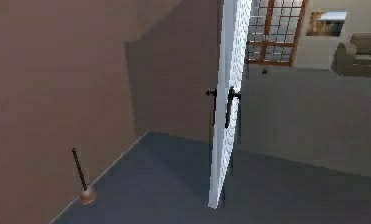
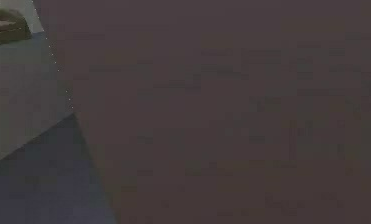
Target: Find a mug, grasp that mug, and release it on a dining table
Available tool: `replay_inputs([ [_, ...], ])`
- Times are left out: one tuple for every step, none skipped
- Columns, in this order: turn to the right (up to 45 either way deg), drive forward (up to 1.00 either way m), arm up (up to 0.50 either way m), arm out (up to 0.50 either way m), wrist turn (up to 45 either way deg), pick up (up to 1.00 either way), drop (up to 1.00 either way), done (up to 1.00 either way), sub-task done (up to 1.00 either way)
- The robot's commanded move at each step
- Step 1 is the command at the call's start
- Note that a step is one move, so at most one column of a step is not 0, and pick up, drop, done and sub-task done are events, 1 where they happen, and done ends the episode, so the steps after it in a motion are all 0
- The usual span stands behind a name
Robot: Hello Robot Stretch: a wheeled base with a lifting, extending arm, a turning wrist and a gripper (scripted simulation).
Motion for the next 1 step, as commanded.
replay_inputs([
  [0.0, 0.6, 0.0, 0.0, 0.0, 0.0, 0.0, 0.0, 0.0],
])
